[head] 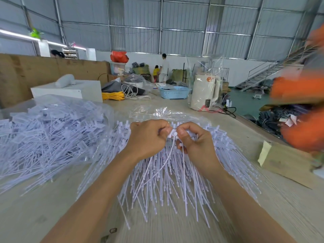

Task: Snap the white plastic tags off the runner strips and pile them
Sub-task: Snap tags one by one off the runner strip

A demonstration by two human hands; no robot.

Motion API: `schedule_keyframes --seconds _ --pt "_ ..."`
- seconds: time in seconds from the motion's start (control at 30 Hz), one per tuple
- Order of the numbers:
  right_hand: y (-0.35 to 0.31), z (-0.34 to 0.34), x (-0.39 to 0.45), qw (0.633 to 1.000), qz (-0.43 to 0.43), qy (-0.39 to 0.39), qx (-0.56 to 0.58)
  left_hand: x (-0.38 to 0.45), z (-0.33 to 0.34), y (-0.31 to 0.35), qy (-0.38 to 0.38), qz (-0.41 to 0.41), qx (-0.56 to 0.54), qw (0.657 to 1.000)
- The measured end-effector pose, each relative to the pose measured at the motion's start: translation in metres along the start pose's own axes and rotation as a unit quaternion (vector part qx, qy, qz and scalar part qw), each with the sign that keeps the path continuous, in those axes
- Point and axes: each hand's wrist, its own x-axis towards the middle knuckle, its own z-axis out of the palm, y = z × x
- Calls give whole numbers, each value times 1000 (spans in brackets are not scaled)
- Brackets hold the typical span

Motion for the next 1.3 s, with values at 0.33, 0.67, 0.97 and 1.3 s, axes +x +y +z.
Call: schedule_keyframes --seconds 0.33,0.67,0.97,1.3 --pt "-1 0 2 996 62 33 59 3 7 -1 55 -12 29 998" --pt "-17 -46 18 887 83 93 445 -2 18 -13 22 9 181 983" --pt "-34 -9 29 971 53 162 165 -13 16 52 -202 -136 -387 890" --pt "-49 0 45 965 133 67 217 -19 -11 30 -139 -208 -430 867"
